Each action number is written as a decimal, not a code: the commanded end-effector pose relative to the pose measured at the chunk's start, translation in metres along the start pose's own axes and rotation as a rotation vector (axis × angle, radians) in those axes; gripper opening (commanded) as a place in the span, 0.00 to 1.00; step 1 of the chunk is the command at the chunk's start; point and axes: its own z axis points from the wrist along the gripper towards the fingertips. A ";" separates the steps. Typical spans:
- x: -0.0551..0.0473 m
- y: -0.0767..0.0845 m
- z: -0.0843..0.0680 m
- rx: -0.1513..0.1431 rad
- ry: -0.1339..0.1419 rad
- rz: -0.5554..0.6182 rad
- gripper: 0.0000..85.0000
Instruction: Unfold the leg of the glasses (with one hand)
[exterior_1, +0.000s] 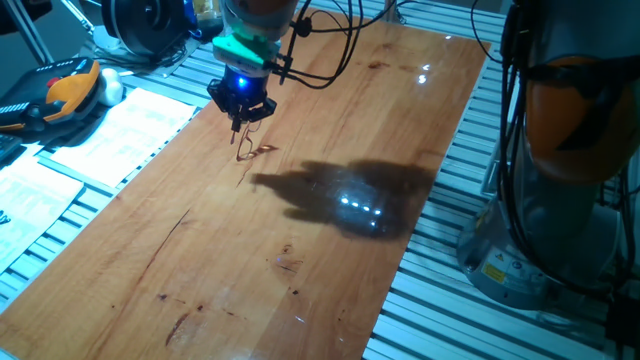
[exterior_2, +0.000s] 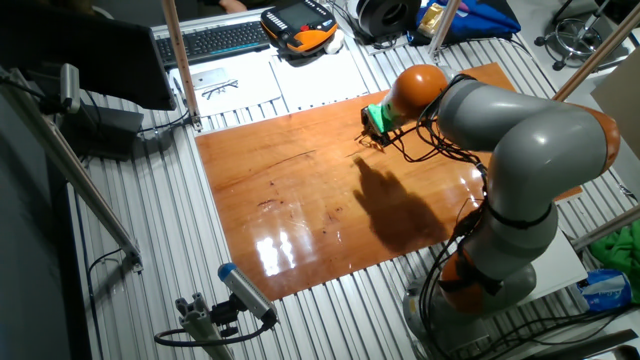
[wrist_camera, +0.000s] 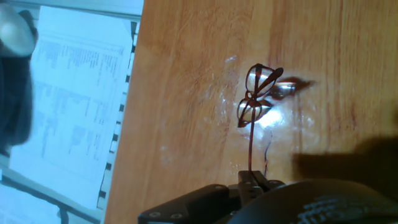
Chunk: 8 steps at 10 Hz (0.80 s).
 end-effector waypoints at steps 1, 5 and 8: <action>0.000 0.000 0.000 -0.002 0.009 0.000 0.00; 0.000 0.000 0.000 0.044 0.008 -0.016 0.00; 0.000 0.000 0.000 0.061 0.028 -0.010 0.00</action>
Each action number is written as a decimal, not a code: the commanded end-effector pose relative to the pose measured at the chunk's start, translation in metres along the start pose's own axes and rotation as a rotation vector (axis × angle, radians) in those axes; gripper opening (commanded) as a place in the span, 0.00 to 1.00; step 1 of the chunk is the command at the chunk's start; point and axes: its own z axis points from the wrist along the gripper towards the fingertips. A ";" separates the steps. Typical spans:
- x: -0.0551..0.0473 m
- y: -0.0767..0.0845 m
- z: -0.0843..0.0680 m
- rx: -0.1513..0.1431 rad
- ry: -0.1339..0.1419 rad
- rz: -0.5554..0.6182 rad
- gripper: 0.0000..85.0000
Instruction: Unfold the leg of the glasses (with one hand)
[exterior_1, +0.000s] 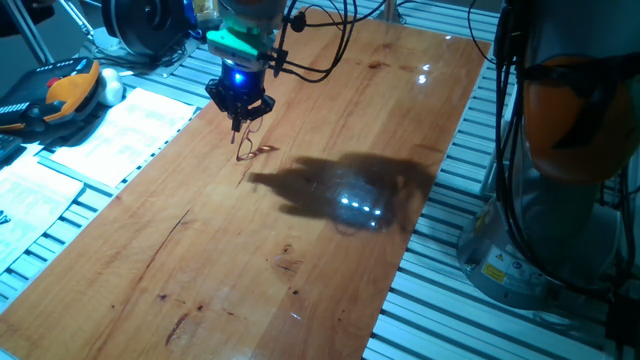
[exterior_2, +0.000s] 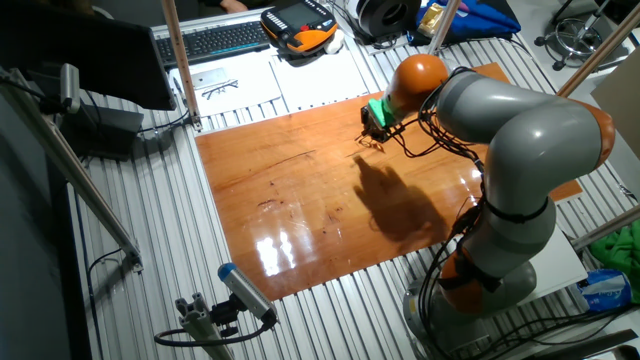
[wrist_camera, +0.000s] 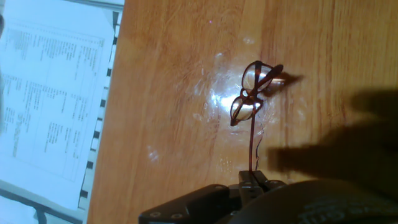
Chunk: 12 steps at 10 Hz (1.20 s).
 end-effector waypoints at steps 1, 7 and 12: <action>0.000 0.000 0.000 0.000 0.000 -0.004 0.00; 0.000 0.000 0.000 -0.001 0.009 -0.014 0.00; 0.000 0.000 0.000 0.039 -0.011 -0.106 0.00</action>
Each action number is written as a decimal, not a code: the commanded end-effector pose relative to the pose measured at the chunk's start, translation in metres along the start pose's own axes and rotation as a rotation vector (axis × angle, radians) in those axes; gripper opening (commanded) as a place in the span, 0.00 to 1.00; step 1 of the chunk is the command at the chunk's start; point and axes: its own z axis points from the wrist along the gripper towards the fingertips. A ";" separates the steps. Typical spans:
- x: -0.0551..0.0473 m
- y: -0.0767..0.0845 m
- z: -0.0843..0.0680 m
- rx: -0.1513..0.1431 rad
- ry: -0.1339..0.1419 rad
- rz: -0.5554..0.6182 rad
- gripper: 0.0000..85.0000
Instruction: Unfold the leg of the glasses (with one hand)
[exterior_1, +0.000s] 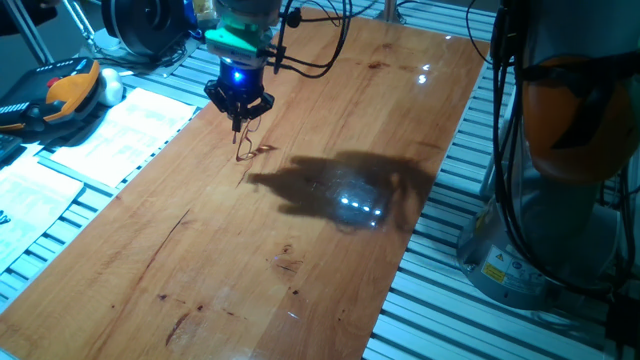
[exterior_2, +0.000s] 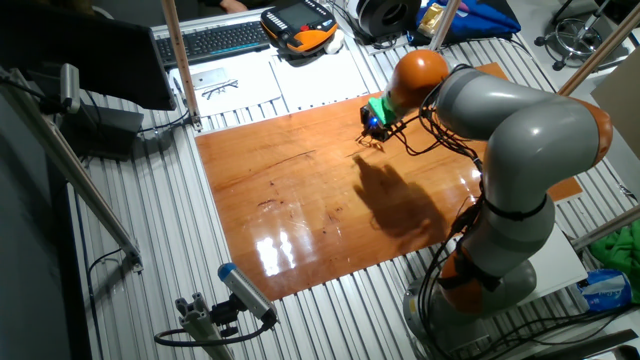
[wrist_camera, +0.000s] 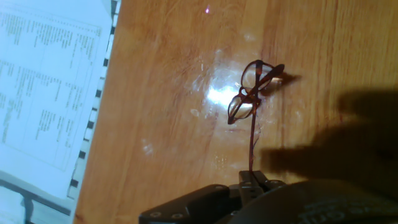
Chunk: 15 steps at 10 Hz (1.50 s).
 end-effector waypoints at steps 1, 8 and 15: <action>0.000 0.000 0.000 -0.001 -0.013 -0.042 0.00; 0.000 0.000 0.000 -0.043 0.014 -0.003 0.00; -0.002 0.011 -0.016 -0.021 0.012 0.014 0.00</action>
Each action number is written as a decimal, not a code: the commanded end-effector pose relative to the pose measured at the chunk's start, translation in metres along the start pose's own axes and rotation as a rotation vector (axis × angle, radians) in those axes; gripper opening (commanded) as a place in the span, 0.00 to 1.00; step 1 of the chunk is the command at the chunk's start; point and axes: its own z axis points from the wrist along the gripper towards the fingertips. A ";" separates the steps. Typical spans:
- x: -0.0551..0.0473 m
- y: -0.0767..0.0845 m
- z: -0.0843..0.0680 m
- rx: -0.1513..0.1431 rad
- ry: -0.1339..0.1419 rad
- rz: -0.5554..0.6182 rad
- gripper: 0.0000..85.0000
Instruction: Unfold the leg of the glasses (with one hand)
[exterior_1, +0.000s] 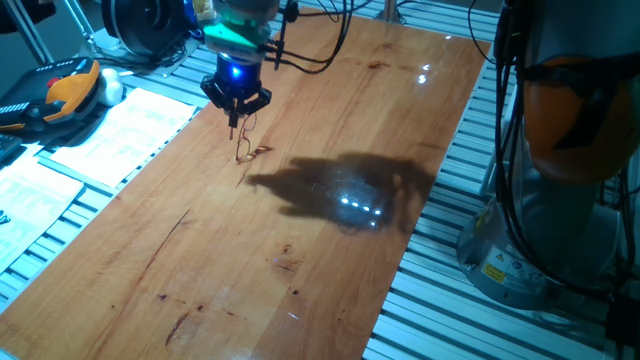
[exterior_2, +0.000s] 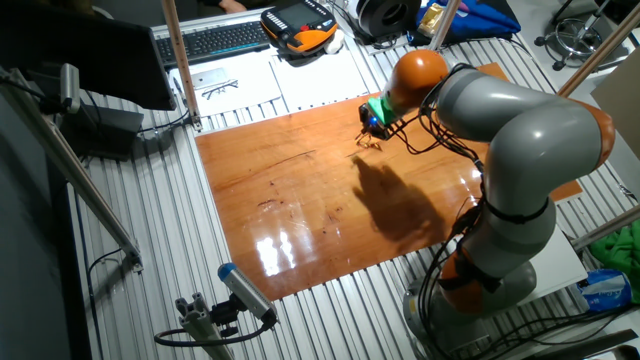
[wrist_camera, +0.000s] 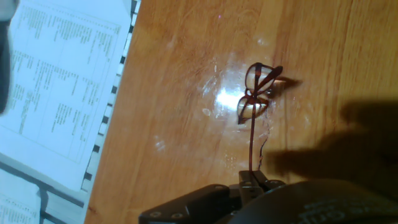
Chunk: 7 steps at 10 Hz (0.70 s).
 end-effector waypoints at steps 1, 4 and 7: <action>0.000 0.002 -0.002 -0.003 0.000 0.006 0.00; 0.000 0.017 -0.005 -0.029 -0.027 0.024 0.00; -0.003 0.026 0.000 -0.040 -0.032 0.028 0.00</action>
